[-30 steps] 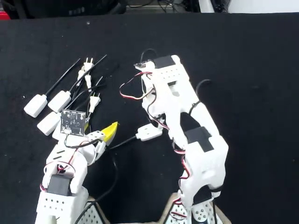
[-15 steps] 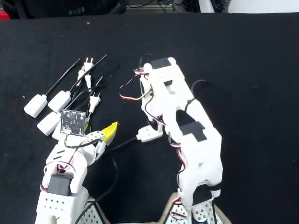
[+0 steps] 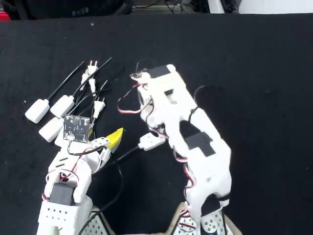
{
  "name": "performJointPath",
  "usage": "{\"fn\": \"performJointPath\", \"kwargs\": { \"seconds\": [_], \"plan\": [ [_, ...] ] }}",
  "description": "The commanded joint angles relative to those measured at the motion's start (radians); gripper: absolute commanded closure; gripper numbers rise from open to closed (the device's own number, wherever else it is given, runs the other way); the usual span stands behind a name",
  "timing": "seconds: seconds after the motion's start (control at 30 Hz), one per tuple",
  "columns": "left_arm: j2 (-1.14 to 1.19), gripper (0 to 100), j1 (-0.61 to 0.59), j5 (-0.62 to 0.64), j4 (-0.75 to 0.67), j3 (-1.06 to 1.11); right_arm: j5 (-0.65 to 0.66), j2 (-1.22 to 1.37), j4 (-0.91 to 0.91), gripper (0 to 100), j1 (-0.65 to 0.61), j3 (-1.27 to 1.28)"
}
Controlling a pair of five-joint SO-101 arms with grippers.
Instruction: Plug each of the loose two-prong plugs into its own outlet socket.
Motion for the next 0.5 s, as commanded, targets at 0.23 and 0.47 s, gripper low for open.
{"fn": "performJointPath", "kwargs": {
  "seconds": [0.23, 0.47],
  "plan": [
    [-0.009, 69, -0.008, 0.002, -0.006, -0.027, 0.206, -0.374, -0.044, 76.0, -0.078, 0.045],
    [-0.009, 69, -0.232, 0.061, -0.006, -0.079, 0.635, -0.57, -0.046, 76.6, -0.084, 0.159]
  ]
}}
